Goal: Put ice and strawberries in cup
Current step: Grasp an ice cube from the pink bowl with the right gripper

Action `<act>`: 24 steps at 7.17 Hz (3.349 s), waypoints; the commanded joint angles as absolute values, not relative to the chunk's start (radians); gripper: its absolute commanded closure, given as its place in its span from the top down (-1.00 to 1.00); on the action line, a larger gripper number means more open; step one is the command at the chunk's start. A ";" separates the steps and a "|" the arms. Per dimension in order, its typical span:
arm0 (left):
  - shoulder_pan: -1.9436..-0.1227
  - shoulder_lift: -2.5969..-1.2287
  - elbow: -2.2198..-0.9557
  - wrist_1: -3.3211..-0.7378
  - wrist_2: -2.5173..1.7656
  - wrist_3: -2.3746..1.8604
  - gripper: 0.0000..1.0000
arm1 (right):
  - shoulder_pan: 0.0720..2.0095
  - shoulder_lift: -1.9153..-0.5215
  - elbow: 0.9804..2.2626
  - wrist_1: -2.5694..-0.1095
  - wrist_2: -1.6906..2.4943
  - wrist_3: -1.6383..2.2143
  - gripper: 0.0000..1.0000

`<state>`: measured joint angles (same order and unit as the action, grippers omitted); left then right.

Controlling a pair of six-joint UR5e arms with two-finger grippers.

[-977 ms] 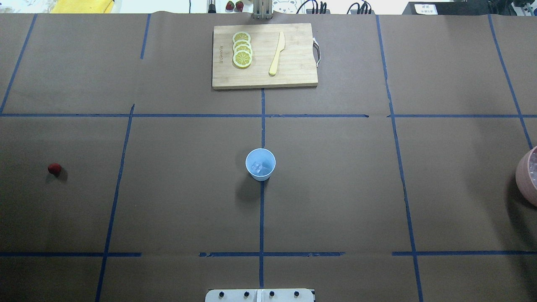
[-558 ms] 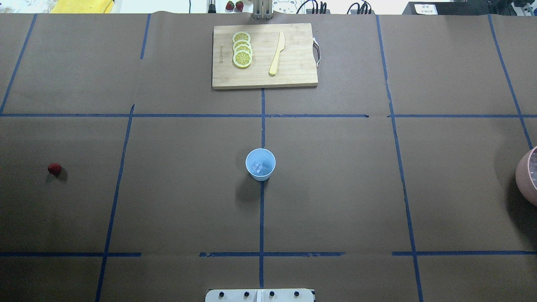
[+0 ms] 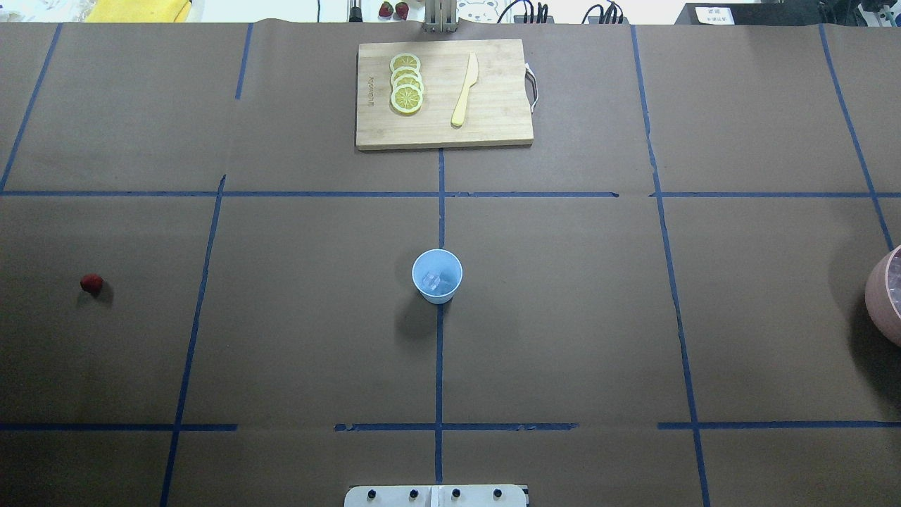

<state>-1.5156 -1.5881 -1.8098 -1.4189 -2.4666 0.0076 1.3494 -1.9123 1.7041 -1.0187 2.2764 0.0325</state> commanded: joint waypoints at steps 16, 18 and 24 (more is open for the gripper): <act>-1.516 -1.589 -1.807 -1.419 -2.467 0.008 1.00 | 1.305 -1.907 1.641 -1.020 2.276 0.031 0.18; -1.516 -1.589 -1.807 -1.419 -2.467 0.008 1.00 | 1.304 -1.905 1.649 -1.019 2.278 0.026 -0.63; -1.516 -1.589 -1.809 -1.419 -2.467 0.008 1.00 | 1.312 -1.902 1.870 -1.198 2.328 0.018 -1.00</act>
<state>-1.5156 -1.5892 -1.8085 -1.4189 -2.4666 0.0077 1.3096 -1.9075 1.7575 -1.0792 2.3100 0.0184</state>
